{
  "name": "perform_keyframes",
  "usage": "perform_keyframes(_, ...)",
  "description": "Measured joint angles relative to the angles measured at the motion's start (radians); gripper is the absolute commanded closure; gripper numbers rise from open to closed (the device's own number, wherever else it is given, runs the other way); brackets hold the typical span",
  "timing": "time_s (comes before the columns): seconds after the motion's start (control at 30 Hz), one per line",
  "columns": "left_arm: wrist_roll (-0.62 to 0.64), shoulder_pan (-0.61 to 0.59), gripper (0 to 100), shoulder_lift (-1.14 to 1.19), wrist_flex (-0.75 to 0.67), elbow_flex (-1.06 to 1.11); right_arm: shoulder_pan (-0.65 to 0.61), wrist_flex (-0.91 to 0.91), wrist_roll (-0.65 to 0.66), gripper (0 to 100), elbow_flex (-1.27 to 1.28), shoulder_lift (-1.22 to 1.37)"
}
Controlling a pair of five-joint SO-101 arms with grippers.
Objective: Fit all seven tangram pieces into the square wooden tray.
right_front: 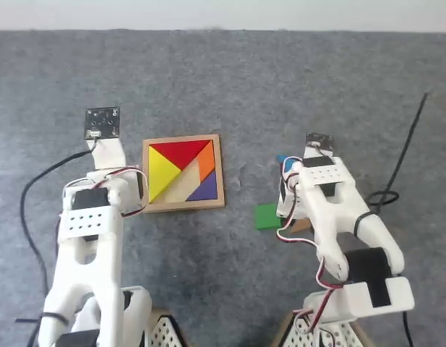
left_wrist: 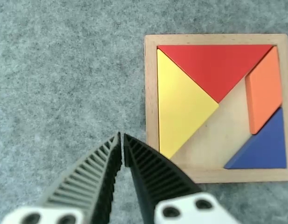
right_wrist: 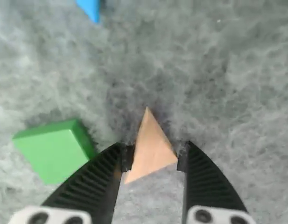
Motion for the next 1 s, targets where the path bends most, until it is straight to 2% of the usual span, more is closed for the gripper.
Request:
perform_keyframes(0.43, 0.000, 0.000, 99, 0.000, 0.000, 0.000, 0.008, -0.037, 0.074, 85.4, 0.012, 0.006)
perform_keyframes(0.57, 0.000, 0.000, 99, 0.000, 0.000, 0.000, 0.008, -0.037, 0.189, 85.4, 0.012, 0.008)
perform_keyframes(0.73, 0.000, 0.000, 99, 0.000, 0.000, 0.000, 0.008, -0.032, 0.399, 85.4, 0.014, 0.009)
perform_keyframes(1.0, 0.000, 0.000, 99, 0.000, 0.000, 0.000, 0.008, 0.100, 0.628, 85.4, -0.117, -0.026)
